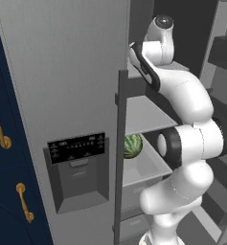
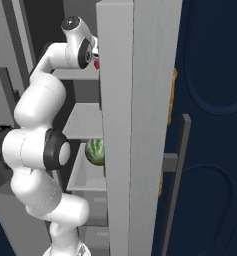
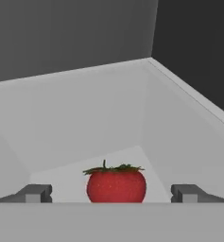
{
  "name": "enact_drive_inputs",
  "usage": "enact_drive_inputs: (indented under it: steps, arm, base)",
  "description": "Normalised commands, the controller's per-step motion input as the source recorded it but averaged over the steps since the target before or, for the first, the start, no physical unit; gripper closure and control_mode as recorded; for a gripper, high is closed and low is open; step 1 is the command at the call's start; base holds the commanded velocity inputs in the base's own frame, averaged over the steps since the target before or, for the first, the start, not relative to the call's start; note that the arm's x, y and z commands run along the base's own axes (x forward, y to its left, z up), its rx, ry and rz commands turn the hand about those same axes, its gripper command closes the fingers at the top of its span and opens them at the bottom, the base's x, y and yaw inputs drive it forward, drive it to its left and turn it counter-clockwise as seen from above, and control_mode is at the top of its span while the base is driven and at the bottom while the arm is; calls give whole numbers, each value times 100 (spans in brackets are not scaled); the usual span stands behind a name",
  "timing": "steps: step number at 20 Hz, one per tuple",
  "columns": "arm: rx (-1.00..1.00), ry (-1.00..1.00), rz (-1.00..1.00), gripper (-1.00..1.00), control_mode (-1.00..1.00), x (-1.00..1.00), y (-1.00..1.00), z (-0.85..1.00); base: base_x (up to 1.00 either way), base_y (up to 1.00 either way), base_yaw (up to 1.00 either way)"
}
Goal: Take the strawberry from the fridge and place it on top of the pancake, located on the dining counter.
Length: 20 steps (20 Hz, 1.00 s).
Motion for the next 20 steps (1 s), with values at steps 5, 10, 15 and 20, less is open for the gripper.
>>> enact_drive_inputs:
  steps: [5, 10, 15, 20]
  arm:
    - [0, 2, 0, -100, -100, 30, 0, -31]
    - [0, 1, 0, -100, -100, 34, -3, -23]
    - [0, 4, 0, -100, -100, 8, 0, -22]
    - [3, 12, -3, 100, -100, -13, 0, -33]
  base:
    - [0, 0, 0]
    - [0, 0, 0]
    - [0, 0, 0]
    - [0, 0, 0]
